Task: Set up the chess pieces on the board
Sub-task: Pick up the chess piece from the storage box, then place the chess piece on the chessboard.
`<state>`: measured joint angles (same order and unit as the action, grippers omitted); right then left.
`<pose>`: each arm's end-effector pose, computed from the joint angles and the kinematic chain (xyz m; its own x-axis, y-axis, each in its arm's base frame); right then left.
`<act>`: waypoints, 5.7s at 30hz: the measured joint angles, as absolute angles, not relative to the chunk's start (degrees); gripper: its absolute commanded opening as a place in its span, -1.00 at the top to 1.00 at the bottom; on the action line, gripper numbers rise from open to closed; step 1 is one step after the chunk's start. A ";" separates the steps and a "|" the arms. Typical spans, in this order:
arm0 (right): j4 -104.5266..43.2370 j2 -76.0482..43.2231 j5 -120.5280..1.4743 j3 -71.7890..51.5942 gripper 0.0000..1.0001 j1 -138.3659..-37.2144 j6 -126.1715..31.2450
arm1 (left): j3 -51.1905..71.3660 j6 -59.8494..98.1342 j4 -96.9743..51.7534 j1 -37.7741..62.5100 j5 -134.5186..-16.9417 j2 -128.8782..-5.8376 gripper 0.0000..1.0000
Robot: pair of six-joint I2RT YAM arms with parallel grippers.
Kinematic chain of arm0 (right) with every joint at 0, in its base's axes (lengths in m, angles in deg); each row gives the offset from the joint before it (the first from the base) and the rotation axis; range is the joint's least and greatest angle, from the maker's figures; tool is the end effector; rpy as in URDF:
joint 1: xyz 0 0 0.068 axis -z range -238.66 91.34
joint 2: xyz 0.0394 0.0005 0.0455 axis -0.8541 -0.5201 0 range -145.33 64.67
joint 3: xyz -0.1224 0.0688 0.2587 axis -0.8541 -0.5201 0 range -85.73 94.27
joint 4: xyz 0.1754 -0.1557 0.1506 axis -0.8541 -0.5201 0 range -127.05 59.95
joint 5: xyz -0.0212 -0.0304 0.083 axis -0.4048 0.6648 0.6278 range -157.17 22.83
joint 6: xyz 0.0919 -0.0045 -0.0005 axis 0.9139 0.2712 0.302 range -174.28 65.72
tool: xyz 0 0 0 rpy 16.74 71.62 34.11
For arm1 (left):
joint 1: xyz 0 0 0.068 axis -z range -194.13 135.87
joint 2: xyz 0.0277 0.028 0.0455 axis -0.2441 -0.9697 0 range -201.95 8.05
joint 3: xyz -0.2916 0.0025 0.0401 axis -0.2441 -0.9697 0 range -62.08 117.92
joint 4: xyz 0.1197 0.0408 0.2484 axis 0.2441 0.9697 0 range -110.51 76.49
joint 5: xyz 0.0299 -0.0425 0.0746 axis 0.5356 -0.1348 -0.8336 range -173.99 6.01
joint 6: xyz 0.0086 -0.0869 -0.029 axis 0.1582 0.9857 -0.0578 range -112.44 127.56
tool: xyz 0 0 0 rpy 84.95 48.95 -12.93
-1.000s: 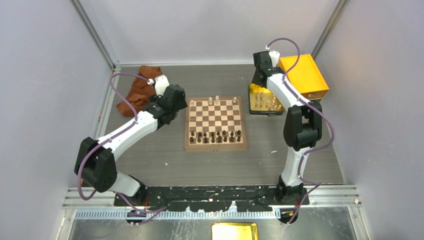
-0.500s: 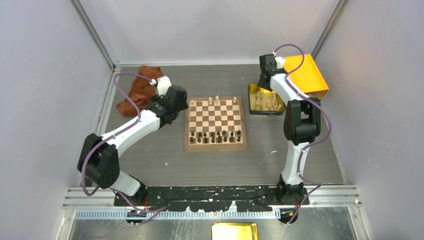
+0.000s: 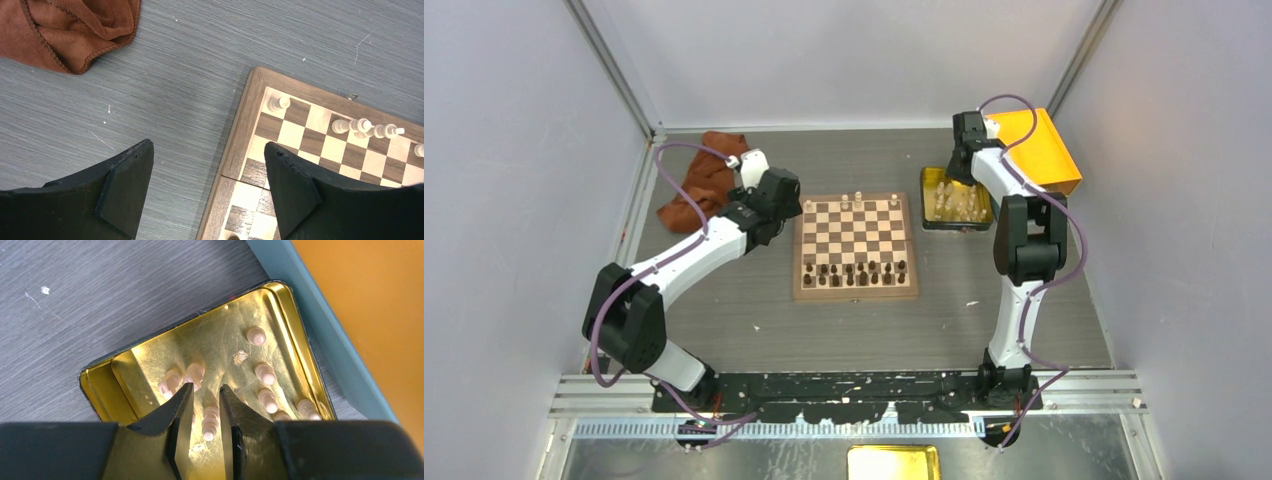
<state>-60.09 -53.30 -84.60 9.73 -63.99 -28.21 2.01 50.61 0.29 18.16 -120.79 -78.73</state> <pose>0.5135 0.0231 0.1995 -0.6694 0.3586 -0.6507 0.4307 0.9009 0.0534 0.3407 -0.1568 0.2565 -0.4663 -0.3520 -0.8116 -0.3530 0.9153 -0.1941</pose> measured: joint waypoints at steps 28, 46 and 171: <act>-60.46 -57.81 -79.00 11.24 0.37 -63.29 -30.14 | 3.33 50.63 -0.06 18.16 -120.37 -80.13 -0.62; -60.57 -59.01 -78.57 12.83 0.79 -62.72 -30.25 | 3.37 50.65 -0.06 18.16 -120.37 -80.75 -0.62; -80.07 -59.12 -74.28 28.39 0.98 -83.83 -33.48 | 1.73 50.87 -0.15 18.49 -120.18 -77.03 -0.62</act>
